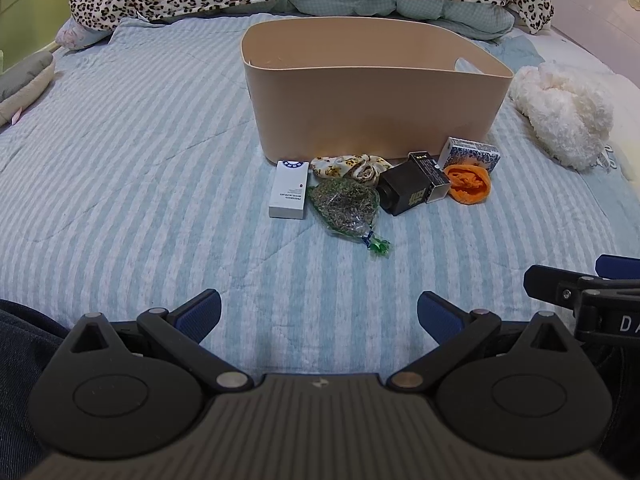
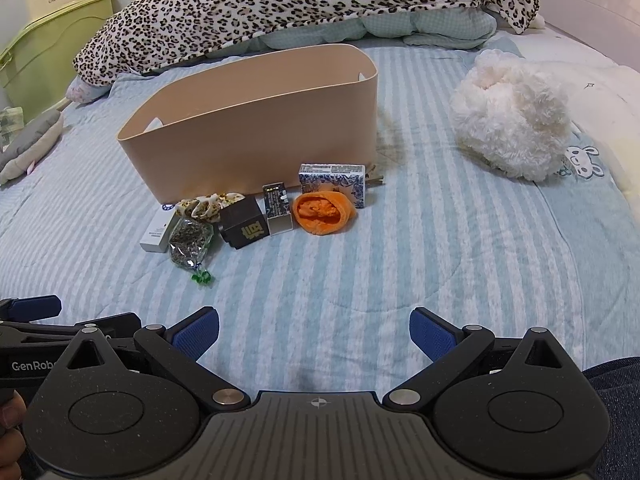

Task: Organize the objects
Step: 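Move both grippers toward the items in front of the beige basket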

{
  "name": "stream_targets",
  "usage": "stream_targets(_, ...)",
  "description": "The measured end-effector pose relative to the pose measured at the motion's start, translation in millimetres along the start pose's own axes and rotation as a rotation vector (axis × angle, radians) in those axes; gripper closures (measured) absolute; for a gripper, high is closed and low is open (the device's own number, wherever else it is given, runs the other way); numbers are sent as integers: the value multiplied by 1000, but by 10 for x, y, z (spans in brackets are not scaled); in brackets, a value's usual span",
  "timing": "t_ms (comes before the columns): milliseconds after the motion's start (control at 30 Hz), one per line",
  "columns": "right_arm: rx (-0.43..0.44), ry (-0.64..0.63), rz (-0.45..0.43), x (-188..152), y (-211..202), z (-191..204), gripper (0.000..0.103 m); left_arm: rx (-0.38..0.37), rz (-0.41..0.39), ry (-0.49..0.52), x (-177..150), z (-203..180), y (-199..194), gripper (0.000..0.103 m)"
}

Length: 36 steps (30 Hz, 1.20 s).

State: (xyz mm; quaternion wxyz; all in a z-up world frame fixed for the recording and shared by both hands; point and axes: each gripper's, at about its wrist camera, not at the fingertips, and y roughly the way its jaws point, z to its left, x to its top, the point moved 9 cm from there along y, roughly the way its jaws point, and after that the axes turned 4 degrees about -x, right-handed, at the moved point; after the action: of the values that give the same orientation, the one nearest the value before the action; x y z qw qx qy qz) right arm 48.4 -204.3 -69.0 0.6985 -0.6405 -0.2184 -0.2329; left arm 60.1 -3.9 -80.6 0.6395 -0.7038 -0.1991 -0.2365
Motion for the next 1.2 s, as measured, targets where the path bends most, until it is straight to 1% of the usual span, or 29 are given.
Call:
stream_targets(333,-4,-6,-5,136,62,-10,0,0,-2,3,82,56,55,0)
stream_targets(633,-22,-5,-26,366,103,-31,0,24,-15,7,324,224,133,0)
stream_targets(1000,-45,13,-34,722,312,-79,0,55,19,-2,586,445,472,0)
stream_targets(1100,-50,15,-30,814,401,-93,0,73,28,2,665,508,592,0)
stream_targets(1200,-57,21,-25,899,503,-119,0,88,37,-19,734,602,728,0)
